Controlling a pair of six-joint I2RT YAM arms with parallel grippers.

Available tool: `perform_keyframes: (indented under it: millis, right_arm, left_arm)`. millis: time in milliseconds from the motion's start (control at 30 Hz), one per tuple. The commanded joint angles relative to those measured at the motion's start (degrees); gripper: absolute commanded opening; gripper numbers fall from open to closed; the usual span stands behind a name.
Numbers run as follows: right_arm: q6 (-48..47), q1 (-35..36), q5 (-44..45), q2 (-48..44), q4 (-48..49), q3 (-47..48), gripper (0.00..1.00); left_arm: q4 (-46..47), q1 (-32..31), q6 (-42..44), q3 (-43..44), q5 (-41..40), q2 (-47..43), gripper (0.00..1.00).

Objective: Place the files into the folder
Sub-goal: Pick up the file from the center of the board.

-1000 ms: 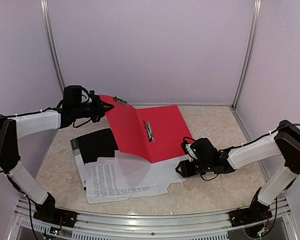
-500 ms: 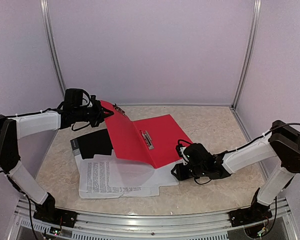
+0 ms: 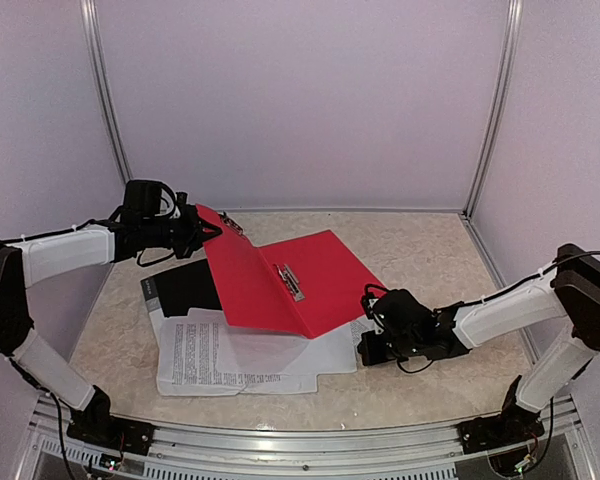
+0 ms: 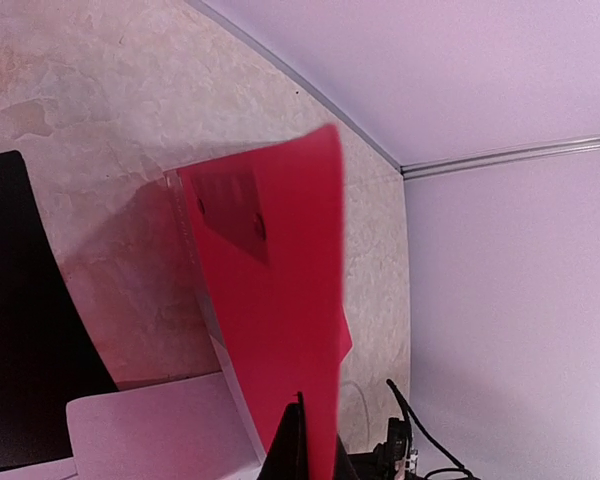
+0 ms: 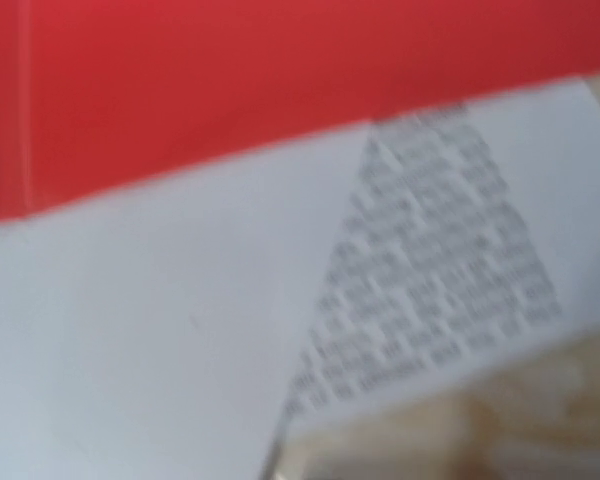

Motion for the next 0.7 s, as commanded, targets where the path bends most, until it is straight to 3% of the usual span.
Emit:
perform_keyframes:
  millis: [0,233,300,367,467,667]
  right_arm:
    - [0.7,0.8,1.7,-3.7,-9.6,-1.2,0.0]
    - [-0.6,1.0,-1.5,-6.8,-7.0,-1.5,0.0]
    - [-2.0,1.4,-2.2,-6.3,-5.8,-0.8,0.1]
    - [-3.3,1.8,-2.2,-4.5,-6.2,0.9,0.18]
    - [-4.7,3.1,-1.4,-1.1,-8.6,4.6,0.32]
    - [-5.3,5.8,1.5,4.1,-12.0,9.5,0.45]
  left_arm:
    - [-0.3,0.3,3.1,-0.3,-0.5,-2.7,0.0]
    - [-2.1,0.4,4.9,-0.3,-1.3,-3.9,0.0]
    - [-1.4,1.0,4.4,-0.2,-0.4,-4.1,0.0]
    - [-1.0,1.6,4.5,0.1,-0.1,-3.8,0.09]
    - [-2.9,2.7,4.9,2.0,0.8,-2.0,0.15]
    - [-3.8,5.2,5.4,0.0,-0.7,-1.0,0.23]
